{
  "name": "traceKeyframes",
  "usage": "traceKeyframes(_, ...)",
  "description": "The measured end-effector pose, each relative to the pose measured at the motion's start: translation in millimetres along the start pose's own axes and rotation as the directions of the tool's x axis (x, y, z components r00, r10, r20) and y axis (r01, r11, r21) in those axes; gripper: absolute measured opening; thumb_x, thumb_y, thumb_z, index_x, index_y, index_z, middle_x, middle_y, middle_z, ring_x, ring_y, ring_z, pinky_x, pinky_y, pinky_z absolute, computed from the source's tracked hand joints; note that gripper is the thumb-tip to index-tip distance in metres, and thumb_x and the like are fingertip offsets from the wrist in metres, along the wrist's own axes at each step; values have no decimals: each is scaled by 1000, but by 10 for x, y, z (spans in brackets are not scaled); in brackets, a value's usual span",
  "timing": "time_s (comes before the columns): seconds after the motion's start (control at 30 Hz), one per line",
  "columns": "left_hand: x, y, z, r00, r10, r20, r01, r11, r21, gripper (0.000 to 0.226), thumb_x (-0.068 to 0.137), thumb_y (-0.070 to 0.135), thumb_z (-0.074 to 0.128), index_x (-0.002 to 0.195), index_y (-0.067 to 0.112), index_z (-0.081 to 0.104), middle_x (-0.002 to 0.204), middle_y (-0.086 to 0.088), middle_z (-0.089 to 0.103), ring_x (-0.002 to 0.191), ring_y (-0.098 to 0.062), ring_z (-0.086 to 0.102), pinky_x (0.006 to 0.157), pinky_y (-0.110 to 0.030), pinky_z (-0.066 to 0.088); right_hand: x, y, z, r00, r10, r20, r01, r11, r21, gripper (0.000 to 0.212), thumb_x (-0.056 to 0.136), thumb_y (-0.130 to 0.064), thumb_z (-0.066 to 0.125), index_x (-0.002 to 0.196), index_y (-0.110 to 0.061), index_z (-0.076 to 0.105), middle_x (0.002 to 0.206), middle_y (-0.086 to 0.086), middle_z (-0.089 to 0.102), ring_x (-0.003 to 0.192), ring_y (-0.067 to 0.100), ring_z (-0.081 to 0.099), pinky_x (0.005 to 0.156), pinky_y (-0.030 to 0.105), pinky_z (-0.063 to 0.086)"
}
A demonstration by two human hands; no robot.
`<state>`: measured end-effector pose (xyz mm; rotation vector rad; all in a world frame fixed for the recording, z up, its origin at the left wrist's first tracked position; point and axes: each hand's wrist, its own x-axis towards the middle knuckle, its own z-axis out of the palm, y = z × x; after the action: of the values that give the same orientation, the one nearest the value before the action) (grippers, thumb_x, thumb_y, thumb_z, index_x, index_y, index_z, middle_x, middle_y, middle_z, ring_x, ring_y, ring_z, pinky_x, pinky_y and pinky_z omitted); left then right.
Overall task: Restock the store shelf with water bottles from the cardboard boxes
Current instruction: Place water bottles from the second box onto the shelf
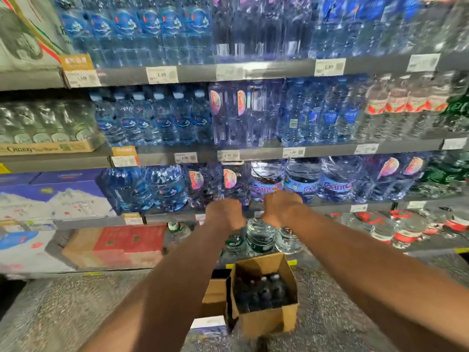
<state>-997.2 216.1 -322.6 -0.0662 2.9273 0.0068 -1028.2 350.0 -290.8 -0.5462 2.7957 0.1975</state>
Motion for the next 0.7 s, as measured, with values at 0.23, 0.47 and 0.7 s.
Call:
traceKeyframes(0.23, 163, 621, 622, 992, -91, 86, 93, 995, -22, 24, 89, 31, 48, 103, 15, 58, 94, -6, 59, 94, -27, 62, 69, -33, 41, 199, 546, 648, 997, -47, 60, 47, 999, 7, 33, 88, -33, 51, 115, -17, 58, 117, 3, 60, 107, 24, 59, 78, 31, 44)
traceKeyframes(0.47, 416, 786, 1349, 970, -49, 237, 69, 995, -78, 23, 89, 29, 43, 100, 17, 60, 102, -5, 63, 84, -27, 58, 64, -34, 38, 547, 617, 1418, 980, -80, 183, 72, 996, 49, 30, 87, -33, 54, 110, -16, 62, 111, 4, 63, 100, 24, 62, 70, 30, 41)
traceKeyframes(0.7, 849, 593, 1952, 959, 27, 281, 10, 991, -131, 35, 90, 43, 45, 108, 15, 56, 107, -6, 59, 90, -27, 59, 70, -33, 49, 997, 605, 2146, 960, -73, 269, 43, 992, 116, 26, 80, -27, 56, 101, -16, 63, 93, 2, 64, 83, 23, 62, 64, 28, 43)
